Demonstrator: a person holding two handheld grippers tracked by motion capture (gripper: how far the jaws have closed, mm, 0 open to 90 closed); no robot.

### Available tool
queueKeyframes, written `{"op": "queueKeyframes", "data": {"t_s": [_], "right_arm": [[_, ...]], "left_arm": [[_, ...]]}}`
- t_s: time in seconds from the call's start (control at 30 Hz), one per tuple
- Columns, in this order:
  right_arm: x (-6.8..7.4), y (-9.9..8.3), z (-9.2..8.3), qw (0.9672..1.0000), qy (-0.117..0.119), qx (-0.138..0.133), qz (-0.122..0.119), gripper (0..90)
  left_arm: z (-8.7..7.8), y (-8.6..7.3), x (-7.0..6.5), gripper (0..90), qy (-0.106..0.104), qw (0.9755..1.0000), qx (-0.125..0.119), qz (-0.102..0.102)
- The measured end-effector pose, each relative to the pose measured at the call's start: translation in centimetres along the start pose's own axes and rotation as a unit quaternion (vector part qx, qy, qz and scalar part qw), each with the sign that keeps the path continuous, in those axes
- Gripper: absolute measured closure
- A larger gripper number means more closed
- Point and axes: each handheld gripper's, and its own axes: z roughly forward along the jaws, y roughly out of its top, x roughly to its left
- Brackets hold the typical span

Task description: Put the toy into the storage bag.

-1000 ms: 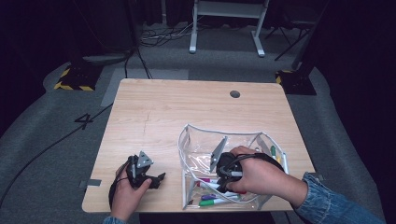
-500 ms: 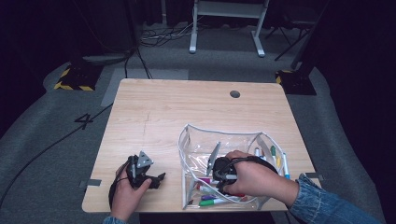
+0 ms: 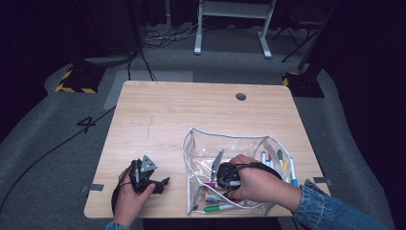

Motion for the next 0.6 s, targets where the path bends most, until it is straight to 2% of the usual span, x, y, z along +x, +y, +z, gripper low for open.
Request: {"op": "queueKeyframes", "data": {"t_s": [0.13,0.3,0.37,0.43,0.6], "right_arm": [[-0.2,-0.3,-1.1,0.9995,-0.019,-0.027,0.002,56.0],[-0.6,-1.1,-3.4,0.9967,-0.045,-0.067,0.014,55.4],[-0.6,-1.5,-4.5,0.9946,-0.053,-0.086,0.022,53.9],[-0.7,-2.0,-5.7,0.9915,-0.059,-0.109,0.040,53.5],[-0.9,-3.3,-8.3,0.9843,-0.086,-0.144,0.055,54.0]], "left_arm": [[0.0,0.0,0.0,10.1,0.000,1.0000,0.000,0.000],[0.0,0.0,0.0,10.0,0.000,1.0000,0.000,0.000],[0.0,0.0,0.0,10.0,0.000,1.0000,0.000,0.000],[0.0,0.0,0.0,10.0,0.000,1.0000,0.000,0.000],[0.0,0.0,0.0,10.0,0.000,1.0000,0.000,0.000]]}}
